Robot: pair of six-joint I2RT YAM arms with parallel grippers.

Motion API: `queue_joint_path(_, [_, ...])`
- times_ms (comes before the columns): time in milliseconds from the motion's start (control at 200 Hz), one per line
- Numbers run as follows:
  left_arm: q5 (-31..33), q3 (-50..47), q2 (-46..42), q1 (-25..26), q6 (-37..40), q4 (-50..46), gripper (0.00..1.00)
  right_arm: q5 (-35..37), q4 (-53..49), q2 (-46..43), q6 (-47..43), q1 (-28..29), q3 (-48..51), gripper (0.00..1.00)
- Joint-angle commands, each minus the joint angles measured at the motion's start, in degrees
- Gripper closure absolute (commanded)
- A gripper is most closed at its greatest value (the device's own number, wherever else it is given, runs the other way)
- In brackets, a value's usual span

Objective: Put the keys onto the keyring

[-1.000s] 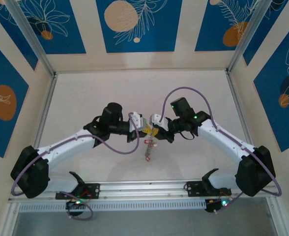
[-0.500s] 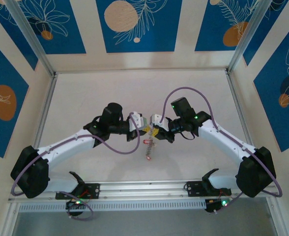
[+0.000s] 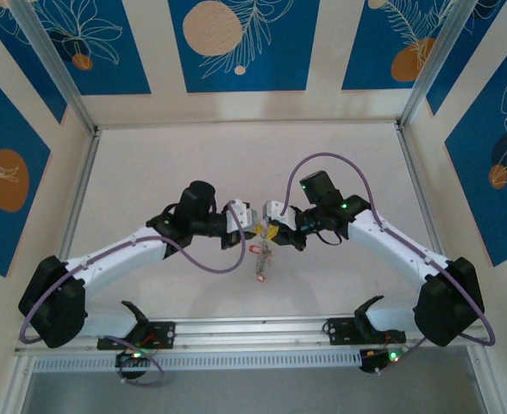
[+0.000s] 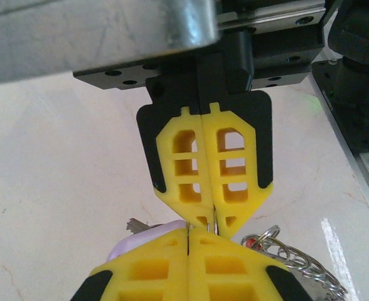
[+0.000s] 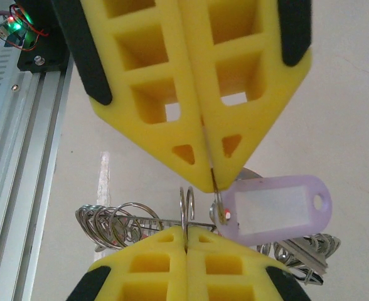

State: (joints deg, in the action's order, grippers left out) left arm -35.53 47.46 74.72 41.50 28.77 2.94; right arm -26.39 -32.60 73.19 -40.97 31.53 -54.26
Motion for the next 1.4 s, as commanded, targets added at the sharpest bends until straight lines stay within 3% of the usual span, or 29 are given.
queue_joint_path(0, [-2.6, 1.6, -0.2, 0.0, 2.5, -2.3, 1.00, -3.0, -0.4, -1.3, -0.9, -0.2, -0.7, 1.00])
queue_joint_path(1395, [-3.5, 4.6, 1.8, 2.1, 8.2, -10.3, 1.00, -2.8, -2.4, 1.1, 0.6, -0.7, -2.3, 1.00])
